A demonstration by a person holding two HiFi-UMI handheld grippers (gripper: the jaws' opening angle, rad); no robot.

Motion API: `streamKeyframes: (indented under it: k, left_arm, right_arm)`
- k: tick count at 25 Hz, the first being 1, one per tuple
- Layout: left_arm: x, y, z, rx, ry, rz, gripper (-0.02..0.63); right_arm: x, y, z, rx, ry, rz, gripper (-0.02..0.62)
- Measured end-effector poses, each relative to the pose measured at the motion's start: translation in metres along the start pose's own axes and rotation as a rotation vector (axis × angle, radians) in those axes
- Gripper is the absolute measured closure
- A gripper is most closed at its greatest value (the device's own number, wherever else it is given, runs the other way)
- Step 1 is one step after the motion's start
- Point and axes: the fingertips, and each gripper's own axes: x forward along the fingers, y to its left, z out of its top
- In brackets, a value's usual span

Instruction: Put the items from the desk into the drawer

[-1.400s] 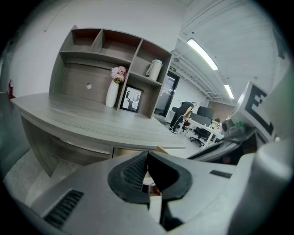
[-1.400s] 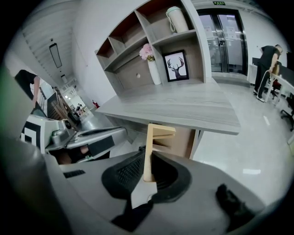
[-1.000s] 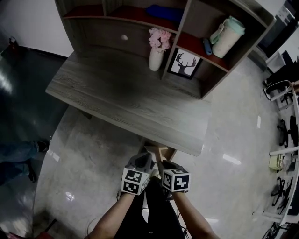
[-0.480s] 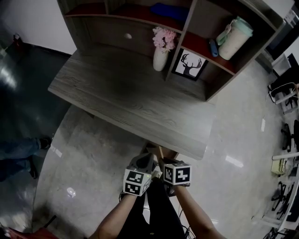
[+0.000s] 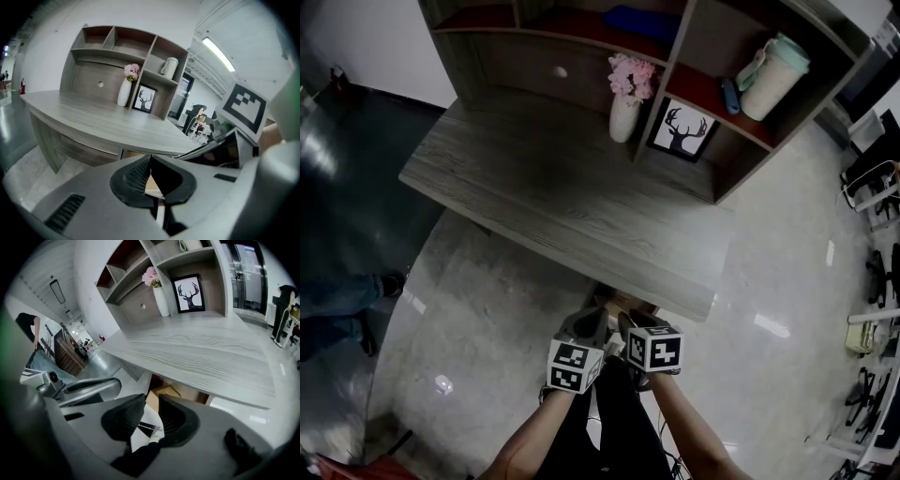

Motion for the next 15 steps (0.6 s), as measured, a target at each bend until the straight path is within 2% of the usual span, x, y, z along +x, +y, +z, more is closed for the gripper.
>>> streamKeyframes:
  k: [9, 15]
  left_arm:
    - [-0.003, -0.006, 0.005, 0.020, -0.003, -0.002, 0.595]
    - [-0.011, -0.011, 0.026, 0.041, -0.035, -0.007, 0.595]
  right_arm:
    - [-0.013, -0.001, 0.002, 0.019, -0.069, 0.013, 0.500]
    - [-0.030, 0.004, 0.020, 0.017, -0.180, 0.019, 0.571]
